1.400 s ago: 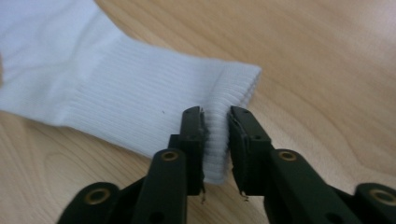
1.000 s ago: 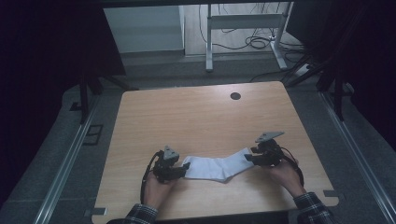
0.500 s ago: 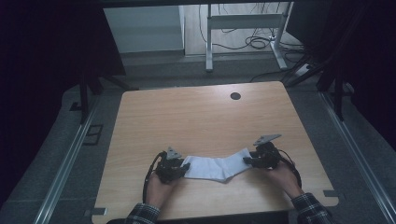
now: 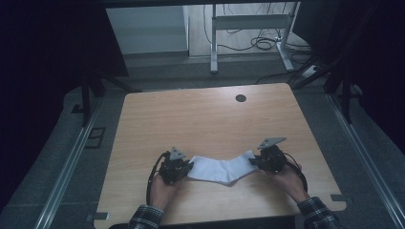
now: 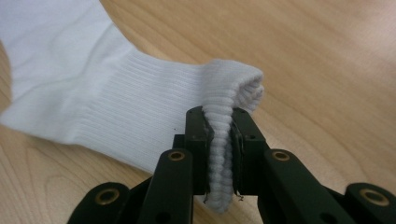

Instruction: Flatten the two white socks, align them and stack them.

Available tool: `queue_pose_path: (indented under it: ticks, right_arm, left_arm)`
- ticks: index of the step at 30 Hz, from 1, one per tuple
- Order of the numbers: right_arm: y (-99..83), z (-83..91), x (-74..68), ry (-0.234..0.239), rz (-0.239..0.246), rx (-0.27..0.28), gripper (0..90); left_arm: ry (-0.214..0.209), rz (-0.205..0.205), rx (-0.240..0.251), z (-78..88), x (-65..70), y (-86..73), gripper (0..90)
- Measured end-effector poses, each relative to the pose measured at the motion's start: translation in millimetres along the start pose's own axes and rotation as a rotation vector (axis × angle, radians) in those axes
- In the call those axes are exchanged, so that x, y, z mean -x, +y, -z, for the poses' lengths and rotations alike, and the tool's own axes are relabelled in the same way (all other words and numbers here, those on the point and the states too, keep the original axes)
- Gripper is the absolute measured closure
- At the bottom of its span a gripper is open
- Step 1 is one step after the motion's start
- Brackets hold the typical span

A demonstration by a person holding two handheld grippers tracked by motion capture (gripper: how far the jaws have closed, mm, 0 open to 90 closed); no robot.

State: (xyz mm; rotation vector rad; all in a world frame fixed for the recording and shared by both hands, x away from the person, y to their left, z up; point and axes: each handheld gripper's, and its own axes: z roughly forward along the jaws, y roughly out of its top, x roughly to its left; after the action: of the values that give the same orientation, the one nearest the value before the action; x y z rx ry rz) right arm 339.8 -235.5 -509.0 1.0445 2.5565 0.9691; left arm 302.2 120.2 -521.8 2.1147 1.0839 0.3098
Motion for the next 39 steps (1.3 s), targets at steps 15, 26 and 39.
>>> queue_pose_path:
  ticks: [15, 26, 39]
  right_arm:
    - [39.1, 21.3, 15.9, -0.027, -0.004, 0.08, 78.3]
    - [63.6, 21.0, 34.2, -0.048, -0.032, 0.109, 78.2]
    - [77.6, -2.1, 52.9, -0.067, -0.058, 0.103, 78.1]
  left_arm:
    - [0.039, -0.03, 0.055, 9.9, -13.1, 45.9, 80.1]
    - [0.088, -0.029, 0.061, 6.4, -32.1, 83.5, 80.1]
    - [0.135, 0.005, 0.033, -18.7, -49.3, 95.5, 79.9]
